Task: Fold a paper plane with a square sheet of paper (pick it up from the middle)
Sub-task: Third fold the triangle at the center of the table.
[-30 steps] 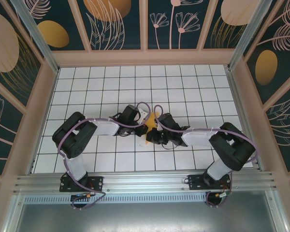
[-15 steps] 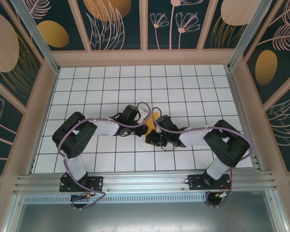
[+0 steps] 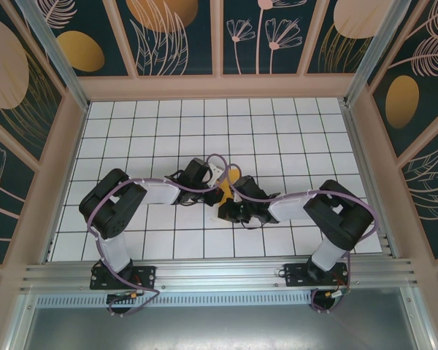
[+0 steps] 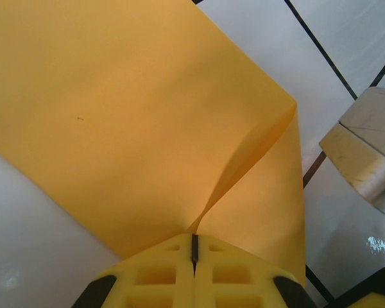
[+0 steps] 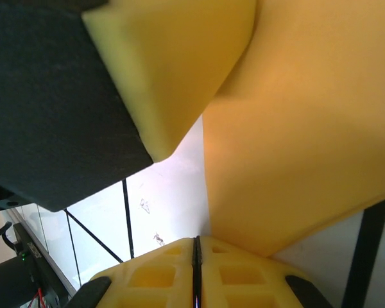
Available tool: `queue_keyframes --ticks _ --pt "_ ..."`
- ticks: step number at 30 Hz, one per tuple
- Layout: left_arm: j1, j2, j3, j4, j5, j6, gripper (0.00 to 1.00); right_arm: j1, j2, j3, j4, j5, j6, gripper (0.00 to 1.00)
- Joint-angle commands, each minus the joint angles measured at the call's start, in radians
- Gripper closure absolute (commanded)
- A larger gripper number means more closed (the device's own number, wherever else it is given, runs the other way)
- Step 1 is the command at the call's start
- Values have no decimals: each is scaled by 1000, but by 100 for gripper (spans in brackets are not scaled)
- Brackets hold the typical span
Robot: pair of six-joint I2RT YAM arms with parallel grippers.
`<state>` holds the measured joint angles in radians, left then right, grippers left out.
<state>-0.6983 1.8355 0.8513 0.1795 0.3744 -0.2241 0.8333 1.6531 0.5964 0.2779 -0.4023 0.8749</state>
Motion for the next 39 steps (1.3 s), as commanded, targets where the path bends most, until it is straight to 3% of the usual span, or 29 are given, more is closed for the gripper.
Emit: queue_keyframes --ticks 1,8,15,22,32,39 --pt "-2 32 -3 -74 15 23 97 3 -1 -21 -17 14 6 88" --pt "-1 34 -4 -75 24 24 97 -66 -161 -27 -35 42 -9 88" --pt "-2 38 1 -76 25 22 97 -99 -80 -11 43 -22 -10 88" --pt "-1 41 3 -81 27 28 97 -115 13 -18 -8 17 -19 88" --pt "-1 39 5 -83 32 31 97 -135 -127 41 -93 53 -53 87" --pt "0 42 4 -83 32 31 97 -163 -62 35 -15 -10 -59 87"
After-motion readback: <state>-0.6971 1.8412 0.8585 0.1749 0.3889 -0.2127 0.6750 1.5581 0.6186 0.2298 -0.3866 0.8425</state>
